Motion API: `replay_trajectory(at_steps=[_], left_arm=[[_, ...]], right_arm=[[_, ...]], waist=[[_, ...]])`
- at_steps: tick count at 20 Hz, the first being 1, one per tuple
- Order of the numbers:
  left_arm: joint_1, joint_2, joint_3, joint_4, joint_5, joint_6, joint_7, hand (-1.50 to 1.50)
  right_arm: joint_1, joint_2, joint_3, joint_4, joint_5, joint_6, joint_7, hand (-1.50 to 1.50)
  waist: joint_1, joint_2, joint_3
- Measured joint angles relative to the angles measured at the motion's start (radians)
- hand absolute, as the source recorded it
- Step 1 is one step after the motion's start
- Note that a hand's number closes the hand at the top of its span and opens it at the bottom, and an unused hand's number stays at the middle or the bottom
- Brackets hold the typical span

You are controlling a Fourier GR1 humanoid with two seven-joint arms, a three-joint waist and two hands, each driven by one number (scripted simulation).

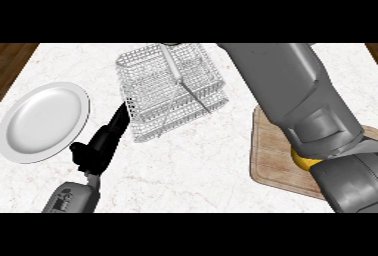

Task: Pick the cupcake from the cutting board and place it in the tiered basket

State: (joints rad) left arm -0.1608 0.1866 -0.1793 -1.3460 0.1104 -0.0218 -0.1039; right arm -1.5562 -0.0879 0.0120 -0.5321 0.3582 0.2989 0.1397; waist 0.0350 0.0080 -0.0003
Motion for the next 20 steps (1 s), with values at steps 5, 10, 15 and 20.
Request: replay_trajectory(at_steps=[5, 10, 15, 20], left_arm=[[0.006, -0.002, 0.004, 0.0, -0.003, -0.015, -0.018, 0.0], [-0.004, -0.002, 0.013, 0.005, -0.001, -0.026, -0.003, 0.0], [-0.006, -0.008, 0.01, 0.004, -0.006, -0.03, 0.0, 0.0], [-0.022, -0.016, 0.009, 0.018, -0.017, -0.028, 0.004, 0.0]], right_arm=[[-0.033, 0.061, 0.019, 0.073, -0.013, -0.057, -0.017, 1.5], [-0.048, 0.08, 0.039, 0.118, -0.104, -0.054, -0.011, 1.5], [-0.085, 0.086, 0.01, 0.186, -0.222, -0.02, 0.08, 1.5], [-0.075, 0.087, -0.02, 0.252, -0.35, 0.004, 0.184, -1.5]], waist=[[0.009, 0.001, 0.0], [0.014, 0.0, 0.0], [0.023, 0.0, -0.001], [0.027, 0.0, -0.001]])
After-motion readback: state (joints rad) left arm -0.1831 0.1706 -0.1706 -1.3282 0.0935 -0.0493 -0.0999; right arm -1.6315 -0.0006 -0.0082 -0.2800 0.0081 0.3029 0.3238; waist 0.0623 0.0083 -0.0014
